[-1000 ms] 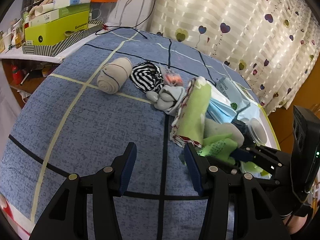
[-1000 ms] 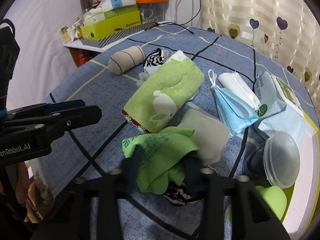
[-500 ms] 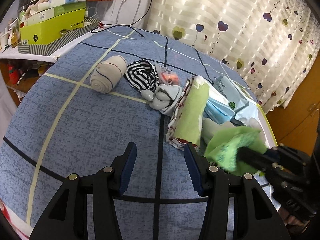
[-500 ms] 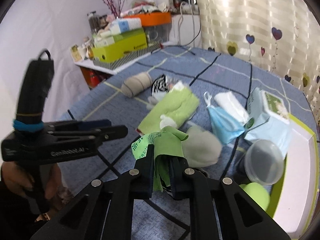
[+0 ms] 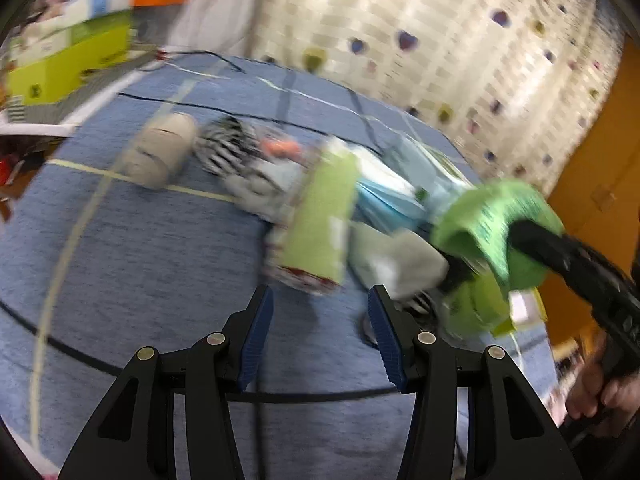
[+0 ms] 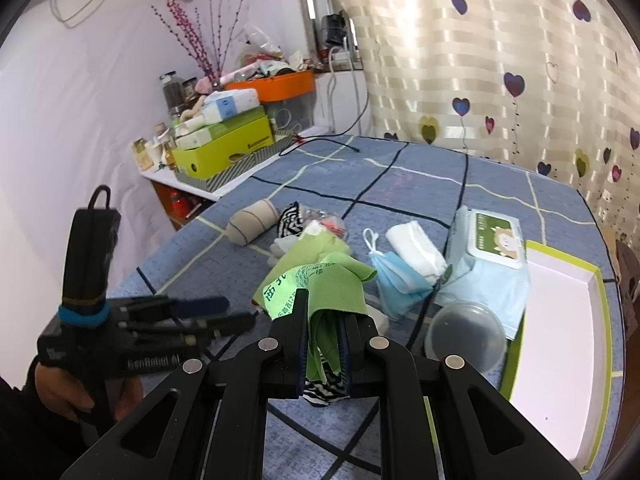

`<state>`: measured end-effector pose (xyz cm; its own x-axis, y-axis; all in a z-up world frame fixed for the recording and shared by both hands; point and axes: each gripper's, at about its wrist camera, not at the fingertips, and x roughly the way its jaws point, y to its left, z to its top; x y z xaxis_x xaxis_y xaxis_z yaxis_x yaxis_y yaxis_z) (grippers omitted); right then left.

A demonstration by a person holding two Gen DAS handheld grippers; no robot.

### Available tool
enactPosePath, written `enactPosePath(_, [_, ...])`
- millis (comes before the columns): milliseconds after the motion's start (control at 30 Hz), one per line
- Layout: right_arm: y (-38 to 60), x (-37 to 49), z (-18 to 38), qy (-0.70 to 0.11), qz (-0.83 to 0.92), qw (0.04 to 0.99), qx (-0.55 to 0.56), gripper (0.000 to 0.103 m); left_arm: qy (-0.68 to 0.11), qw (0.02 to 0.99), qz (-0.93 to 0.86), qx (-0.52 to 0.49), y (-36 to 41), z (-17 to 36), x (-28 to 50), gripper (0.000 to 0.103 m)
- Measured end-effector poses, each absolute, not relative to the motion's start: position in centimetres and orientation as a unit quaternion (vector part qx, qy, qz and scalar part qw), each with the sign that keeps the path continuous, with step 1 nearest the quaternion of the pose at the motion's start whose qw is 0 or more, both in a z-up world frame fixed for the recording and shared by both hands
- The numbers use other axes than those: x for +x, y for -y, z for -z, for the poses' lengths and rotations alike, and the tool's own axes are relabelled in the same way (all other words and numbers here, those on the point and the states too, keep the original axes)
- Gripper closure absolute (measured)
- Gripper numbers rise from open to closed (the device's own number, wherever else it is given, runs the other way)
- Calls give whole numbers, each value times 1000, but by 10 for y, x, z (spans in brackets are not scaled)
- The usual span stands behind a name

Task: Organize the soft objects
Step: 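Grasp the green cloth bag with the right gripper while the left gripper approaches the striped sock, then grasp the black-and-white striped sock with the left gripper while the right gripper lifts the bag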

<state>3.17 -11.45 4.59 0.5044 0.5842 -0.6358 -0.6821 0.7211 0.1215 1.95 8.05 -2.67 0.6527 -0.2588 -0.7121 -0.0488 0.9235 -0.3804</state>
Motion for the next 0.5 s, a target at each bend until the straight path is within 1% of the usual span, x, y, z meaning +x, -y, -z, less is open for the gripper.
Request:
enactPosePath(233, [133,27,-50,-330,-355,872,-68,90,-447,872,115,-160,-42,43,31,52])
enactPosePath(500, [153,25,-53,-326,-346,878,-56,90,-470,862,130,-136,-15,55,42,52])
